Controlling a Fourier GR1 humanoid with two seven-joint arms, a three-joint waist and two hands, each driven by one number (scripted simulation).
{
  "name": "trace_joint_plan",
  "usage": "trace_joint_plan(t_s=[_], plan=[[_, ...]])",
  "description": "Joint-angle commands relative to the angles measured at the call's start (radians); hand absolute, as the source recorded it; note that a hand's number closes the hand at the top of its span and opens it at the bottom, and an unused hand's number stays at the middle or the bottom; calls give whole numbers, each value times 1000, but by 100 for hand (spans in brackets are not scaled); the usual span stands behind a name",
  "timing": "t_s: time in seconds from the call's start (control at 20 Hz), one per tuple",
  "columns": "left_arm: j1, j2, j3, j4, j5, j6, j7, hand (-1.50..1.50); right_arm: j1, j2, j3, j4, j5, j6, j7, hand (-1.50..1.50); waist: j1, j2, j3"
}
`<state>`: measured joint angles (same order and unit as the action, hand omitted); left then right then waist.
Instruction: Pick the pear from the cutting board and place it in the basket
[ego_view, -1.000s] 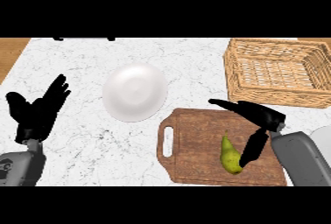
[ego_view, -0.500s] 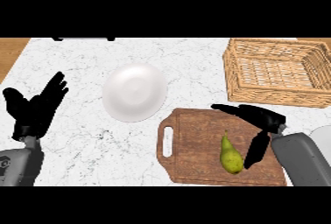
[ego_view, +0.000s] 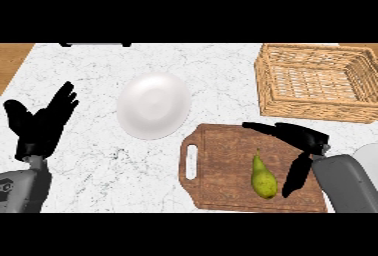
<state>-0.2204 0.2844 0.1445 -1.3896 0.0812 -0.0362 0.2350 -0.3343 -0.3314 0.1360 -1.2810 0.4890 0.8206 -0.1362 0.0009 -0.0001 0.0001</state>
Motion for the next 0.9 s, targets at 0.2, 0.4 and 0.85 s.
trace_joint_plan(t_s=[0.2,0.4,0.85], plan=[[68,-2,10,-50,2,-54,-10,0,30,10,32,25,117,-60,-77,-150,4,0,0],[59,-61,-25,-55,-60,24,-14,0,66,83,66,-23,158,-98,11,-150,2,0,0],[43,-39,5,-57,-48,-10,8,0,86,12,153,-12,290,-126,-156,150,3,0,0]])
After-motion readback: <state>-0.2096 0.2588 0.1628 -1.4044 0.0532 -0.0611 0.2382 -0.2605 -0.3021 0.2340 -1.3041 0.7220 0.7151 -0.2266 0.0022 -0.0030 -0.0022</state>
